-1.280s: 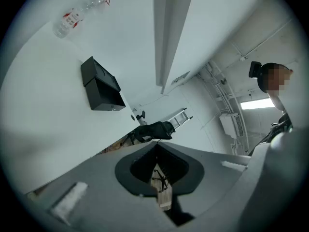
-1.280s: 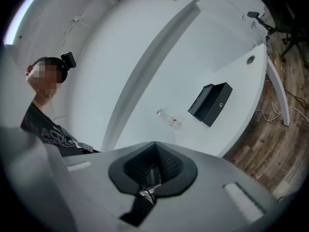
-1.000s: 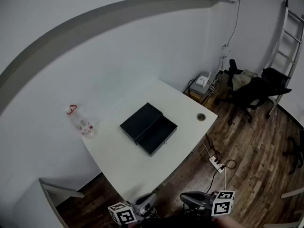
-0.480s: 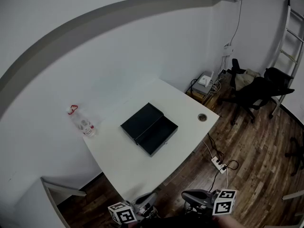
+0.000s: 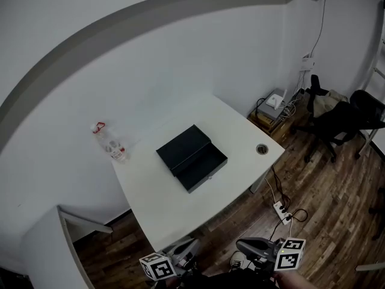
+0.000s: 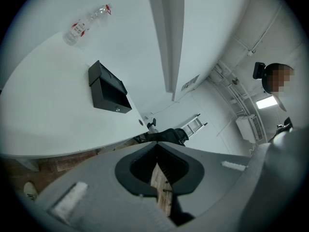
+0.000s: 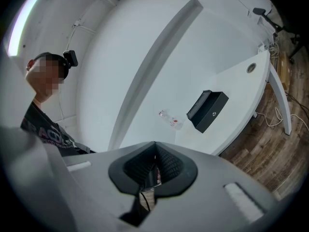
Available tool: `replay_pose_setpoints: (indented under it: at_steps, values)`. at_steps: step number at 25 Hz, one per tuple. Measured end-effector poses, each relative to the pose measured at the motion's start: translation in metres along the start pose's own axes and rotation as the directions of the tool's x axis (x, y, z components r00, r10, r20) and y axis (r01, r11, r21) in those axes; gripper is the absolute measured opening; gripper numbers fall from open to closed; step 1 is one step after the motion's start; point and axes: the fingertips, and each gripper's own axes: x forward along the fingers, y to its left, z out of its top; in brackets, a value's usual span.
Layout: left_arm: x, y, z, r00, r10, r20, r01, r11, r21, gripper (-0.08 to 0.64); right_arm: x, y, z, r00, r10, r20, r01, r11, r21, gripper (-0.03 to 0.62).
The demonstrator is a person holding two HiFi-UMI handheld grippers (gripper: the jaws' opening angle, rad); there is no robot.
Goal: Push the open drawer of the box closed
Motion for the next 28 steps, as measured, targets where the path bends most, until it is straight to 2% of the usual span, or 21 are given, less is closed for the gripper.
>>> replay_pose_setpoints:
  at_steps: [5, 12, 20, 23, 28]
  values:
    - [0.001, 0.005, -0.009, 0.996, 0.071, 0.058, -0.071, 0.997, 0.004, 0.000, -0.022, -0.010, 0.005, 0.999, 0.024, -0.027, -0.024, 1.000, 0.005, 0.005]
    - [-0.007, 0.017, 0.012, 0.984, 0.145, 0.107, -0.151, 0.987, 0.047, 0.003, -0.031, -0.013, 0.012, 1.000, 0.026, -0.012, -0.026, 1.000, 0.010, 0.012]
    - [0.004, 0.065, 0.079, 0.970, 0.201, 0.139, -0.212, 0.974, 0.075, 0.065, -0.031, -0.028, 0.033, 0.995, -0.048, 0.087, 0.046, 0.999, 0.015, 0.015]
    - [0.013, 0.090, 0.110, 0.967, 0.219, 0.129, -0.227, 0.973, 0.050, 0.067, -0.025, -0.034, 0.041, 0.986, -0.092, 0.139, 0.087, 0.995, 0.040, 0.015]
    - [0.034, 0.141, 0.163, 0.956, 0.268, 0.116, -0.271, 0.962, 0.013, 0.104, -0.015, -0.043, 0.051, 0.973, -0.158, 0.169, 0.152, 0.987, 0.051, 0.018]
